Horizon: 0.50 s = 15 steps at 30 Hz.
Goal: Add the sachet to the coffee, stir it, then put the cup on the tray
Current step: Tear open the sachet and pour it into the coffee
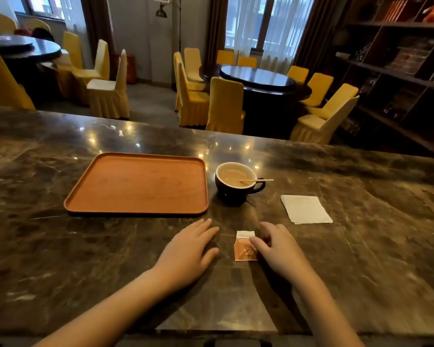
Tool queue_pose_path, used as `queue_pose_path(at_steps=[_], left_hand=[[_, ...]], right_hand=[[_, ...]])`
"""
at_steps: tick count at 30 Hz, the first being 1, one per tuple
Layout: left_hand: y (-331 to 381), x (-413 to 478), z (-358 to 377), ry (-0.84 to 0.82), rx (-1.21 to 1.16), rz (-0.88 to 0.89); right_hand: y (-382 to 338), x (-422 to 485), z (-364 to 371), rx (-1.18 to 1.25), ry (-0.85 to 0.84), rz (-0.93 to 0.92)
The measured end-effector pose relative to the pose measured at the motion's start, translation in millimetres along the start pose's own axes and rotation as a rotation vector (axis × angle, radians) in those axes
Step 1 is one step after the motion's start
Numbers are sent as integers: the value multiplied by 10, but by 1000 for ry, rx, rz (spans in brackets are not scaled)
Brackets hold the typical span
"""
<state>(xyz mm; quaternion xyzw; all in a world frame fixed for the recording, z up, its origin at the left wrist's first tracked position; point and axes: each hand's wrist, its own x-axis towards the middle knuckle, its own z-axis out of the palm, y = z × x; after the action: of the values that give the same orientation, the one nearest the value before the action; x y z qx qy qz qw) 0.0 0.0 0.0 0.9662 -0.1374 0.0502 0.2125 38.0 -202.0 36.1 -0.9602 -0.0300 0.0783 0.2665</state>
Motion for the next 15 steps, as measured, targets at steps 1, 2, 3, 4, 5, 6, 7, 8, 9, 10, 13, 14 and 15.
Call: queue_pose_path(at_steps=[1, 2, 3, 4, 5, 6, 7, 8, 9, 10, 13, 14, 15], left_hand=[[11, 14, 50, -7, 37, 6], [14, 21, 84, 19, 69, 26], [9, 19, 137, 31, 92, 32], [20, 12, 157, 35, 92, 50], [-3, 12, 177, 40, 89, 51], [-19, 14, 180, 46, 93, 54], [-37, 16, 189, 58, 104, 56], [-23, 10, 156, 68, 122, 65], [-21, 9, 157, 76, 122, 64], [-20, 10, 170, 66, 117, 58], [-4, 6, 166, 54, 99, 46], [-1, 6, 158, 56, 99, 43], [-3, 6, 160, 54, 104, 42]], right_hand=[[-14, 29, 18, -16, -16, -2], [-24, 51, 28, -34, -24, -10], [-26, 66, 48, -46, -34, -18], [-42, 67, 49, -46, -46, -23], [-35, 84, 65, -30, -44, -30], [-27, 85, 78, -3, -41, -34], [-14, 92, 85, 21, -30, -44], [-20, 88, 76, 33, -14, -52], [-12, 95, 79, 49, -7, -51], [-10, 99, 77, 65, -9, -49], [0, 94, 80, 104, -12, -84], [9, 92, 81, 115, -8, -96], [20, 92, 81, 128, -2, -105]])
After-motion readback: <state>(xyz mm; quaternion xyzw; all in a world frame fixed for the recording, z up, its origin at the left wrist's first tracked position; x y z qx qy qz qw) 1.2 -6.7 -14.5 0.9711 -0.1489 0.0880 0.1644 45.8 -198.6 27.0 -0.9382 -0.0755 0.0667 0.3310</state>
